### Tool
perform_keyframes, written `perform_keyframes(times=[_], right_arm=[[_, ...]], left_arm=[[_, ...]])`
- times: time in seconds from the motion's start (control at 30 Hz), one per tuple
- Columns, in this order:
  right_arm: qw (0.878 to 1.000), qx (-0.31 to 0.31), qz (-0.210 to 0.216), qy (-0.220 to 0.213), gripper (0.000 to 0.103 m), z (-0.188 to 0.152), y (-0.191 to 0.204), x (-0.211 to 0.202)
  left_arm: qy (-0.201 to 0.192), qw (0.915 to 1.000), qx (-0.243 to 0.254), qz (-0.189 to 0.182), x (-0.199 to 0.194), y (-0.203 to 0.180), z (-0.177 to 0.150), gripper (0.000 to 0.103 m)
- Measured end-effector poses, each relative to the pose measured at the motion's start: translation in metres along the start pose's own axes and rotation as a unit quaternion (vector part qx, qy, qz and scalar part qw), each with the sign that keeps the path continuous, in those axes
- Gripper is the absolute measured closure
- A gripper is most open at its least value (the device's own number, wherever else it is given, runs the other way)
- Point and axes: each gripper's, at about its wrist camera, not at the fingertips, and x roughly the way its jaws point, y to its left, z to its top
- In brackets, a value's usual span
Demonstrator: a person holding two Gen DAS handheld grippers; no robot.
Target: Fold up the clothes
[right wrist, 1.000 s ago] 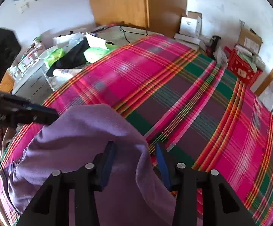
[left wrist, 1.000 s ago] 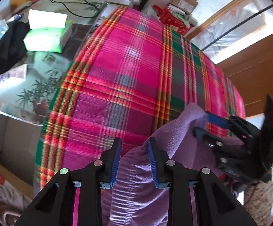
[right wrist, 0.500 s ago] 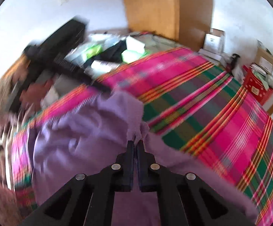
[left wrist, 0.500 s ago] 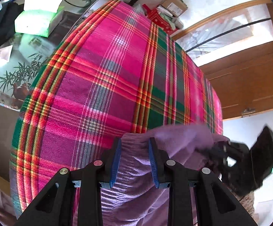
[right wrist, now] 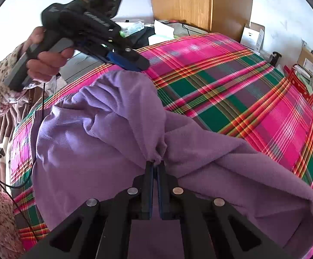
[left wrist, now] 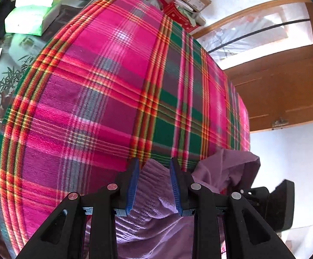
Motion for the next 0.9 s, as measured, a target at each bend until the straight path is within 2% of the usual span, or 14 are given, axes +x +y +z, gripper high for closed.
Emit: perform_keyframes(times=[0.17,0.4,0.7,0.77,0.9], right_arm=[[1.0,0.008,0.003,0.001,0.099,-0.009,-0.004,0.003],[1.0,0.024,0.0,0.005,0.099,-0.026,-0.011,0.001],[0.999,0.049,-0.006,0.003,0.099,-0.036,-0.019,0.002],[0.999,0.054,-0.007,0.001,0.099,-0.036,-0.019,0.002],[0.998,0.062,-0.009,-0.002,0.099,-0.036,-0.019,0.002]], left_arm=[[0.011,0.9999,-0.001,-0.012,0.003,-0.007,-0.013,0.073],[0.024,0.9969,0.071,-0.023,-0.01,-0.036,-0.07,0.073],[0.064,0.9837,0.168,0.001,-0.016,-0.058,-0.13,0.073],[0.07,0.9789,0.191,0.021,-0.014,-0.062,-0.139,0.071],[0.041,0.9704,0.229,0.065,-0.013,-0.073,-0.143,0.071]])
